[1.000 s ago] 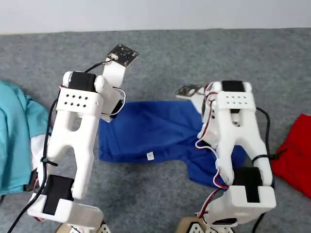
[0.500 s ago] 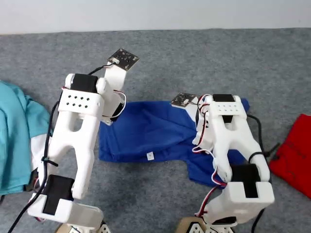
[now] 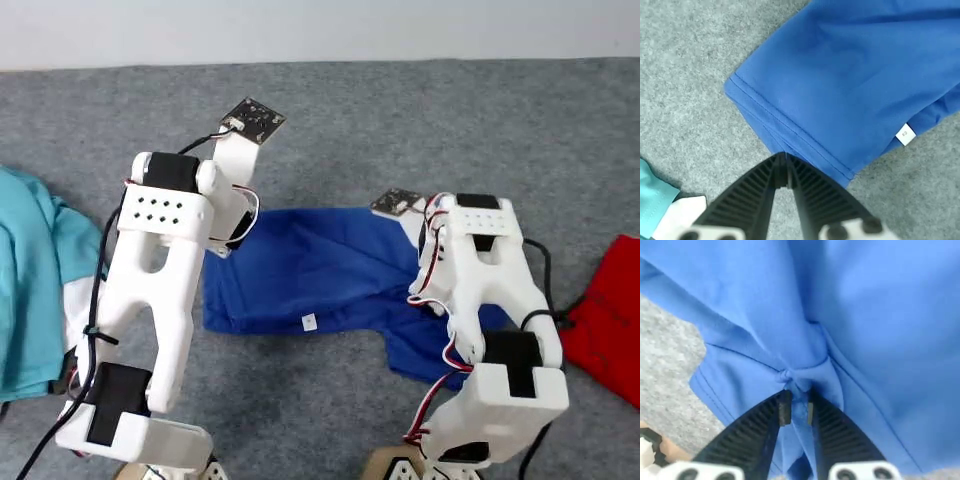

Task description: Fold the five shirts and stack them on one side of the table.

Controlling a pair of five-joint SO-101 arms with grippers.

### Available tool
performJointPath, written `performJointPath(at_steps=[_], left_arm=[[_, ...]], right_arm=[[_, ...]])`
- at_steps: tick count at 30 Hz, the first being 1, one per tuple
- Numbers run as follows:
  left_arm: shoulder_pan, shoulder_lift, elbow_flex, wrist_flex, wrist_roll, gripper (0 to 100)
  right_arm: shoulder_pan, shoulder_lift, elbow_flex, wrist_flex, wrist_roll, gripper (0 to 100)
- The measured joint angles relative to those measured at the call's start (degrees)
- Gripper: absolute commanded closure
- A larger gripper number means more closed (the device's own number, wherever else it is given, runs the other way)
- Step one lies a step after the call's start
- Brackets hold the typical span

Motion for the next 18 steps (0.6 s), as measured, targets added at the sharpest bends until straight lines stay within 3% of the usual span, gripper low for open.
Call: performJointPath(at_steps=[7,18], left_arm=[[0.0,0.0,0.0,-0.7,0.0,100],[0.0,0.0,0.0,-1.1,0.0,100]], right_arm=[[0.0,0.0,-3.1,5.1,0.0,83.8],[-1.5,8.3,-4.0,1.4,0.0,84.8]])
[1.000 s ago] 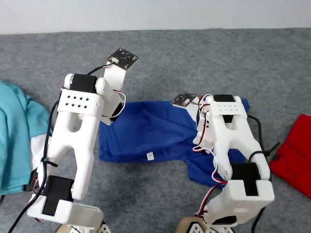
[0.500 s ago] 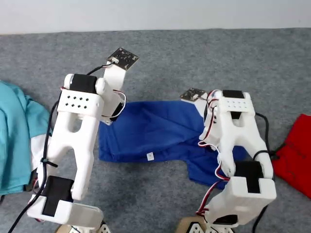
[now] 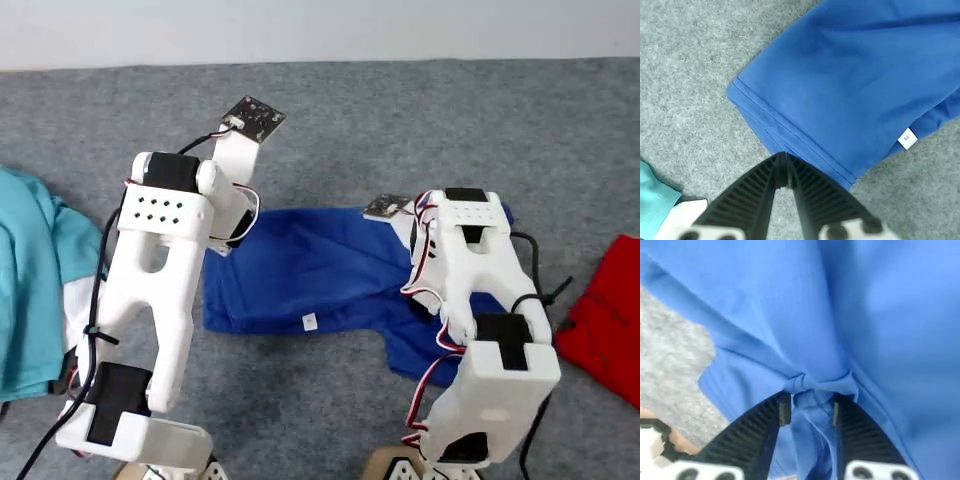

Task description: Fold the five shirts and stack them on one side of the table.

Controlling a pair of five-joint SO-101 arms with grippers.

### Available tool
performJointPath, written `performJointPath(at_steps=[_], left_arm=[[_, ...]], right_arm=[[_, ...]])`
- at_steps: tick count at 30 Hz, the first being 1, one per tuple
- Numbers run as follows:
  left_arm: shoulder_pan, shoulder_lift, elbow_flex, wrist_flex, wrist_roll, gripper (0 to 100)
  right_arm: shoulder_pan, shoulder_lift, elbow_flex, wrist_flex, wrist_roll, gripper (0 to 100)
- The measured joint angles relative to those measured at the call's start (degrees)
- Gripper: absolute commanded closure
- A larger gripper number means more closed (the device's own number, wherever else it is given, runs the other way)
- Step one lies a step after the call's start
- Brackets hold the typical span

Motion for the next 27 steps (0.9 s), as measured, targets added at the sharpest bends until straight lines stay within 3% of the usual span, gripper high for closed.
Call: performJointPath(at_steps=[7,21,27], left_arm=[[0.0,0.0,0.0,0.0,0.0,100],[0.0,0.0,0.0,0.0,-1.8,100],[0.0,0.0,0.0,0.0,-1.8,100]], right_arm=[[0.3,0.5,-0.4,-2.2,-0.7,96.6],[-1.3,1.1,-14.1,19.6,2.1,98.5],[-1.5,1.1,-14.0,20.5,4.9,98.5]])
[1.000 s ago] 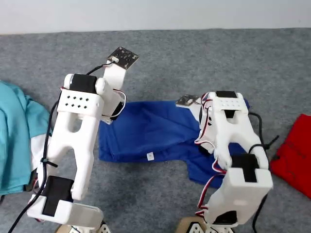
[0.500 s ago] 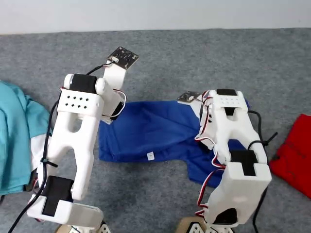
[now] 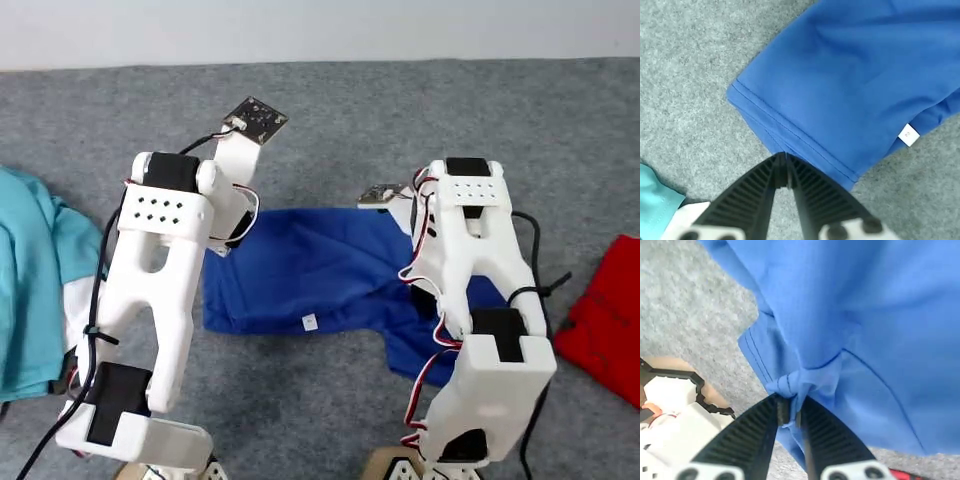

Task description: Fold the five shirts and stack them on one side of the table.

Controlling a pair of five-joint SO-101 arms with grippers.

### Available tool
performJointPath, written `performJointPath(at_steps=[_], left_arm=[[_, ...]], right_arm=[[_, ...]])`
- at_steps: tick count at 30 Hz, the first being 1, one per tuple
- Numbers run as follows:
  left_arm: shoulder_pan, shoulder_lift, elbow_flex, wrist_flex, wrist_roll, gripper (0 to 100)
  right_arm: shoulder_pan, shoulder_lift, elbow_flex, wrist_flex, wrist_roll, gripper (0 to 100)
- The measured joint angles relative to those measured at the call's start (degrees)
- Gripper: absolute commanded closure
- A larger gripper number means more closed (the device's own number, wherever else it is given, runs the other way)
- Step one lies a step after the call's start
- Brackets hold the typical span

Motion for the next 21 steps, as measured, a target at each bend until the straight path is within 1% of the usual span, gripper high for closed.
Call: performJointPath(at_steps=[5,11,12,15,17,21], left_arm=[[0.0,0.0,0.0,0.0,-3.4,100],[0.0,0.0,0.0,0.0,-4.0,100],[0.0,0.0,0.0,0.0,-4.0,100],[0.0,0.0,0.0,0.0,-4.0,100],[0.0,0.0,0.0,0.0,-4.0,100],[-0.5,0.0,0.0,0.0,-4.0,100]], right_arm=[[-2.8,0.0,7.8,0.0,2.5,98.5],[-5.9,0.0,14.3,-0.3,2.8,97.8],[-5.8,0.0,14.3,-0.4,2.8,96.7],[-6.2,0.0,14.5,-0.7,2.8,88.6],[-6.8,0.0,14.5,-0.7,2.8,85.1],[-8.4,0.0,14.2,-0.7,-0.5,83.4]])
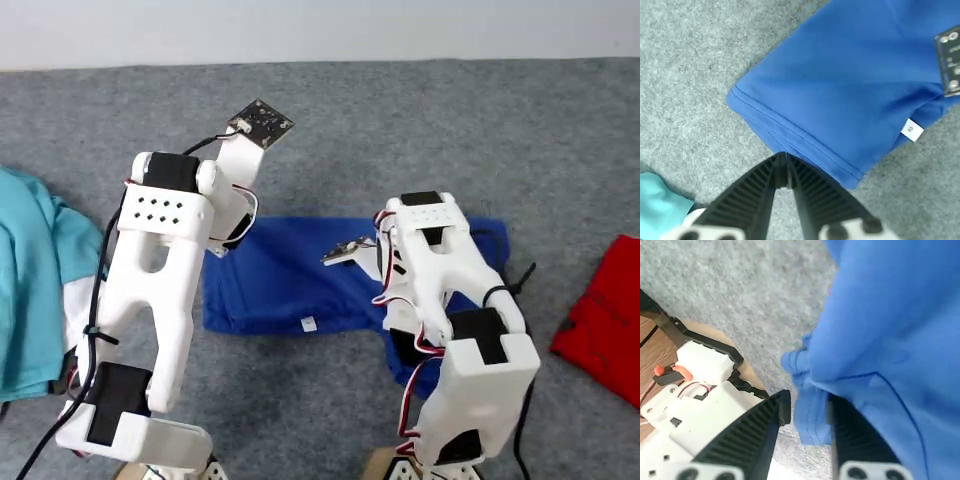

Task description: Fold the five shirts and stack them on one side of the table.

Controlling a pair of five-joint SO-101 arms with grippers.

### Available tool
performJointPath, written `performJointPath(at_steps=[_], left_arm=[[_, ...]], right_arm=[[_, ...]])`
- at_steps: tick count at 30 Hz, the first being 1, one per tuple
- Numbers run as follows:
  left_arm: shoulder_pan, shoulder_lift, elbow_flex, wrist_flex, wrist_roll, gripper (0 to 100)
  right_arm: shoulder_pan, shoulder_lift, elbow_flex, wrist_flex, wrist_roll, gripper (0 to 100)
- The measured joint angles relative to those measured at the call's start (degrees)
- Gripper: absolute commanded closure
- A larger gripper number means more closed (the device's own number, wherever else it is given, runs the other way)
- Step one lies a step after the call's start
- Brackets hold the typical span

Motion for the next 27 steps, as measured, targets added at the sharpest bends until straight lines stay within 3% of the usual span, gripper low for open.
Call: performJointPath(at_steps=[12,21,27], left_arm=[[-8.0,0.0,-1.2,2.2,-1.2,100],[-7.6,0.0,-1.2,4.6,-3.3,97],[-1.4,0.0,1.9,6.7,-6.6,91]], right_arm=[[3.3,-1.0,-12.3,0.7,-1.5,83.6],[8.7,-20.1,-12.5,0.7,-9.2,83.6],[17.1,-36.7,-12.5,0.7,-11.6,83.6]])
